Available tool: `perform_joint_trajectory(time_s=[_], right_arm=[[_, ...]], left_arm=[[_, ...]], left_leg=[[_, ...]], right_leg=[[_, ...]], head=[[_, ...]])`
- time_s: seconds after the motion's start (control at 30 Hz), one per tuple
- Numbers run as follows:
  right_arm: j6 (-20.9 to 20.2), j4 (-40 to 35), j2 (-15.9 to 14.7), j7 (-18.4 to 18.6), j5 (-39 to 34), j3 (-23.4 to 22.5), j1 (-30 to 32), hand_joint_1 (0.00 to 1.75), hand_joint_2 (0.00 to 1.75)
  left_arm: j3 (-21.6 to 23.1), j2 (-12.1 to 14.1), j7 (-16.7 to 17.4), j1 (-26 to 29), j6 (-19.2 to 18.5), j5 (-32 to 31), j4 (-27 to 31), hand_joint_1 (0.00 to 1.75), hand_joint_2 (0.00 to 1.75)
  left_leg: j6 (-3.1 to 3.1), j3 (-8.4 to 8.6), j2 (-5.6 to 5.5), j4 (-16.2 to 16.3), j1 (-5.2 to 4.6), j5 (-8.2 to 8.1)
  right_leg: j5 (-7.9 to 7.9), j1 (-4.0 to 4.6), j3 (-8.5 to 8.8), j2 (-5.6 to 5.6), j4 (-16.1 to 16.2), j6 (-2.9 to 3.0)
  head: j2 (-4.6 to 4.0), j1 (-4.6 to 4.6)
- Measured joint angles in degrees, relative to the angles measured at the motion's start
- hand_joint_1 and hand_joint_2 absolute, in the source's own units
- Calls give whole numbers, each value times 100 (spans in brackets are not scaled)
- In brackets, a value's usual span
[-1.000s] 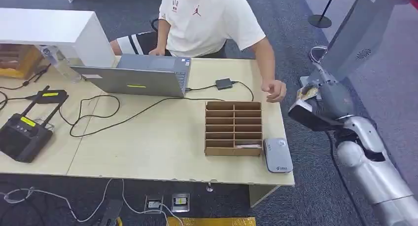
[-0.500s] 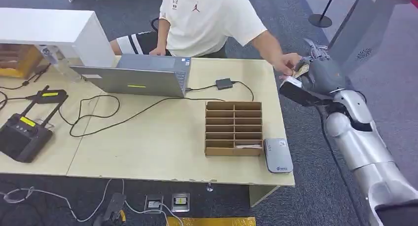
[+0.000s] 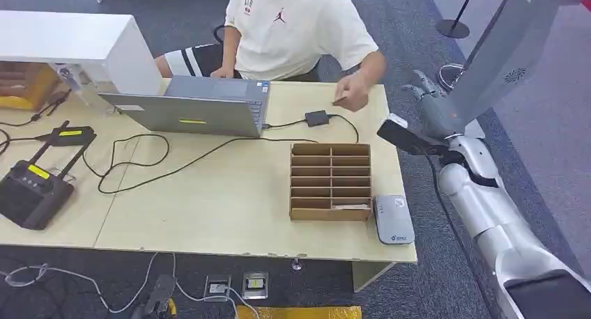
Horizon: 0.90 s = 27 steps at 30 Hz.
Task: Pass the card to the sensor for recognition and then transmit it.
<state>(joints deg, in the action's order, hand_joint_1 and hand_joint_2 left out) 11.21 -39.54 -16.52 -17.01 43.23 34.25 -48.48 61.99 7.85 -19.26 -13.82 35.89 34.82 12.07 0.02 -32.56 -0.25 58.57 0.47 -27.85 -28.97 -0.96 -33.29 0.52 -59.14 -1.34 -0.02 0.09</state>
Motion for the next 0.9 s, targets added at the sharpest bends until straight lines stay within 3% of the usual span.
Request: perform_joint_trajectory(time_s=[0.1, 0.2, 0.33, 0.53, 0.73, 0.9], right_arm=[[-138, 17, 39, -15, -538, -31, 1, 0, 175], [-718, -198, 55, 139, -1574, -164, 51, 0, 175], [-1511, -1114, -2, 628, -2818, -413, 237, 0, 175], [-2090, -2593, -228, 1109, -3716, -772, 676, 0, 175], [-2181, -4278, -534, 1808, -3409, -907, 1537, 0, 175], [-2109, -5332, -756, 2031, -2580, -903, 2307, 0, 175]], left_arm=[[0, 9, -66, 34, 20, 13, 0, 0, 0], [-9, 26, -179, 89, 22, 50, 0, 0, 0], [-22, 42, -369, 180, 92, 151, 0, 0, 0], [-61, 33, -529, 307, 122, 230, 0, 0, 0], [-66, 42, -538, 360, 120, 245, 0, 0, 0], [-66, 44, -457, 370, 122, 181, -4, 0, 0]], left_leg=[[0, 1, 0, 0, 0, 0], [0, 2, 1, 0, 0, 0], [0, 5, 3, 1, 0, 0], [-1, 6, 3, 1, 0, -1], [1, 8, 4, 1, 0, -3], [1, 7, 4, 0, 0, -4]], right_leg=[[0, 0, 0, 0, 0, 0], [1, 0, 1, -1, 0, 0], [0, 0, -1, -4, 1, 0], [0, 0, -3, -5, 5, 0], [-1, 0, -1, -7, 7, -1], [-1, 0, -1, -7, 6, -1]], head=[[0, 2], [0, -2], [0, 0], [0, -2], [0, -4], [0, -2]])
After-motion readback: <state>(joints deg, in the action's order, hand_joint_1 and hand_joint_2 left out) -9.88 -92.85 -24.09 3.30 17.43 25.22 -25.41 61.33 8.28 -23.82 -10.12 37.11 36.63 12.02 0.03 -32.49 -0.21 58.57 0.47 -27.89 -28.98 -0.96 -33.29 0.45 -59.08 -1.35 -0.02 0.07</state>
